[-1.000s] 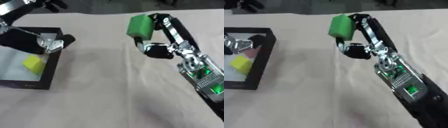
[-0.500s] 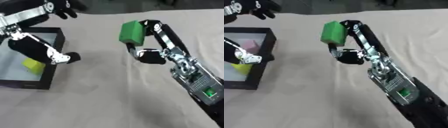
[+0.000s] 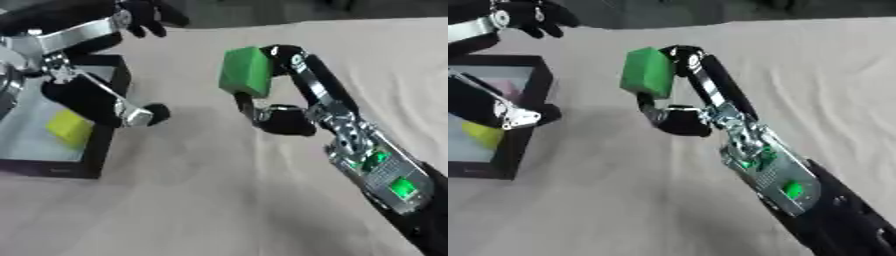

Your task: Pick up the objects with one hand, pass them to the other hand, and then place them into the box on the other side of the table.

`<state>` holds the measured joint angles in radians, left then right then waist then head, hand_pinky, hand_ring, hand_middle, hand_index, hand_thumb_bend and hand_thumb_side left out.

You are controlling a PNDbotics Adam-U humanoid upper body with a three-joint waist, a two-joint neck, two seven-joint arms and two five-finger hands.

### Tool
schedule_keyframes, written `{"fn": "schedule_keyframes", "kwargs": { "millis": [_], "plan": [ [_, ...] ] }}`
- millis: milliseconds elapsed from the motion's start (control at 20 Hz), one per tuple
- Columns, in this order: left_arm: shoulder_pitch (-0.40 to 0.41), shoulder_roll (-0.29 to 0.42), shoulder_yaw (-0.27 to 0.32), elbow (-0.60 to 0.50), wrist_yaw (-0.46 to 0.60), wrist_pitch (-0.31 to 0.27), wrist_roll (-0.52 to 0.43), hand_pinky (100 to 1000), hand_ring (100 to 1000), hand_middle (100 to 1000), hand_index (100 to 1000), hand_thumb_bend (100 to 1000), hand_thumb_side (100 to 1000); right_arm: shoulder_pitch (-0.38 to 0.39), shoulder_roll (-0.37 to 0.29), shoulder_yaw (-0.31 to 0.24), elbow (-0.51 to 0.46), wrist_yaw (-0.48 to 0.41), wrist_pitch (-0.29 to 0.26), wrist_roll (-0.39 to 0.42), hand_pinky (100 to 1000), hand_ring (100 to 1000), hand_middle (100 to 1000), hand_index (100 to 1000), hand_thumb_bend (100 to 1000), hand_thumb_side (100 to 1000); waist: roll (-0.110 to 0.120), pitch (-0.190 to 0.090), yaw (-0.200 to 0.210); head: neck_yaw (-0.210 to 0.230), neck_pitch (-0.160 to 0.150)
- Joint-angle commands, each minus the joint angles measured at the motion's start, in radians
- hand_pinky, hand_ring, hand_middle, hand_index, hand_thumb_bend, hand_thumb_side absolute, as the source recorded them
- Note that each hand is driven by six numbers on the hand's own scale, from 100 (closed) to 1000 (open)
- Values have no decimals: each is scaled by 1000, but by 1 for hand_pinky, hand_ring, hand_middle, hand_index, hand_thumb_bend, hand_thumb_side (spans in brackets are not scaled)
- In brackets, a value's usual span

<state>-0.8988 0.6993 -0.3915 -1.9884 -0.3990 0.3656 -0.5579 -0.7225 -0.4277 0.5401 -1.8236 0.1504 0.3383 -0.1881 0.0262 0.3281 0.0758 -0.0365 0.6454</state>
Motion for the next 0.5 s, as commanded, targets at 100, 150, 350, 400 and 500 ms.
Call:
{"fn": "schedule_keyframes", "kwargs": {
  "millis": [100, 150, 350, 400, 500],
  "plan": [
    [-31, -7, -15, -12, -43, 24, -1, 864, 873, 902, 937, 466, 100, -22, 15, 6, -6, 15, -8, 15, 788, 687, 605, 536, 100, 100, 14, -50, 0, 7, 4],
    [-34, -11, -21, -12, -51, 28, -5, 864, 873, 903, 937, 463, 100, -23, 19, 8, -6, 17, -9, 18, 788, 687, 605, 536, 100, 100, 14, -50, 0, 8, 3],
    [-37, -26, -35, -12, -63, 43, -19, 862, 872, 907, 943, 442, 100, -26, 27, 13, -4, 20, -11, 25, 787, 687, 605, 535, 100, 100, 14, -50, -2, 8, 7],
    [-39, -31, -36, -12, -61, 47, -20, 860, 871, 907, 943, 436, 100, -26, 28, 13, -4, 21, -11, 26, 787, 687, 605, 535, 100, 100, 14, -50, -2, 9, 7],
    [-45, -42, -38, -12, -55, 54, -17, 857, 869, 905, 941, 425, 100, -27, 31, 15, -3, 24, -12, 30, 787, 688, 605, 535, 100, 100, 13, -50, -1, 9, 9]
  ]
}}
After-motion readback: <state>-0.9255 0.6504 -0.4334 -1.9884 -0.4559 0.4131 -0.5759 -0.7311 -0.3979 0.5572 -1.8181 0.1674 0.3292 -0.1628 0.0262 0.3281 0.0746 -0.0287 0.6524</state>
